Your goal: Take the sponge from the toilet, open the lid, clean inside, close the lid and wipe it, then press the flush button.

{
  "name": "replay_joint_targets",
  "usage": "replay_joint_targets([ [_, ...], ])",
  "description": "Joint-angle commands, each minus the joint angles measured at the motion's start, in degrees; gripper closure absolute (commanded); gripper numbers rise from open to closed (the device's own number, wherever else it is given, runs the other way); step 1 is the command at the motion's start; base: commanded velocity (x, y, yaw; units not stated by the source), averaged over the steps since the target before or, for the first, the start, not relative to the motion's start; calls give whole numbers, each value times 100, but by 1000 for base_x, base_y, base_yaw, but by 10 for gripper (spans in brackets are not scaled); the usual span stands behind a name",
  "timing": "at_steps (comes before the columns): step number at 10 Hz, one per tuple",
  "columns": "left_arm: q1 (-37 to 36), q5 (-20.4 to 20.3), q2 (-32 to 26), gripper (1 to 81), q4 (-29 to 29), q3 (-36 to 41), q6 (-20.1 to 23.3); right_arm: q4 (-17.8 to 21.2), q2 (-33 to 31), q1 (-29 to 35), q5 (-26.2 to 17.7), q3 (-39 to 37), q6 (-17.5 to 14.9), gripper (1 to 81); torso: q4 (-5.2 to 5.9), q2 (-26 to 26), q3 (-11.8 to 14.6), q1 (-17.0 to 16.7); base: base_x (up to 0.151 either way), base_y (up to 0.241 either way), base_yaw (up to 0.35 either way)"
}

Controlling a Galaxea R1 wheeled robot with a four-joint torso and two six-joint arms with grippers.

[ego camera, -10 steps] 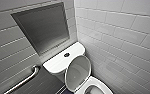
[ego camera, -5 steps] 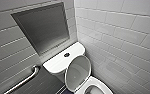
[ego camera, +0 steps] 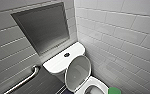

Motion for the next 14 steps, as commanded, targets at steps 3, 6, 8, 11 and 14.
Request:
replay_joint_targets([
  [3, -21, 307, -71, 10, 33, 12, -17, -592, 1205, 1186, -1679, -367, -29, 811, 687, 0, 0, 0, 0, 0, 0],
  [6, -21, 307, -89, 10, 24, 12, -17, -609, 1557, 1230, -1706, -658, -29, 811, 1019, 0, 0, 0, 0, 0, 0],
  [8, -21, 307, -89, 10, 6, 12, -17, -583, 1751, 1230, -1697, -754, 15, 811, 1012, 0, 0, 0, 0, 0, 0],
  [11, -12, 307, -98, 10, -11, 12, -17, -504, 2567, 1204, -1680, -1739, 77, 811, 1045, 0, 0, 0, 0, 0, 0],
  [14, 5, 307, -115, 10, -20, 3, -26, -460, 3402, 1124, -1636, -2959, 147, 811, 1045, 0, 0, 0, 0, 0, 0],
])
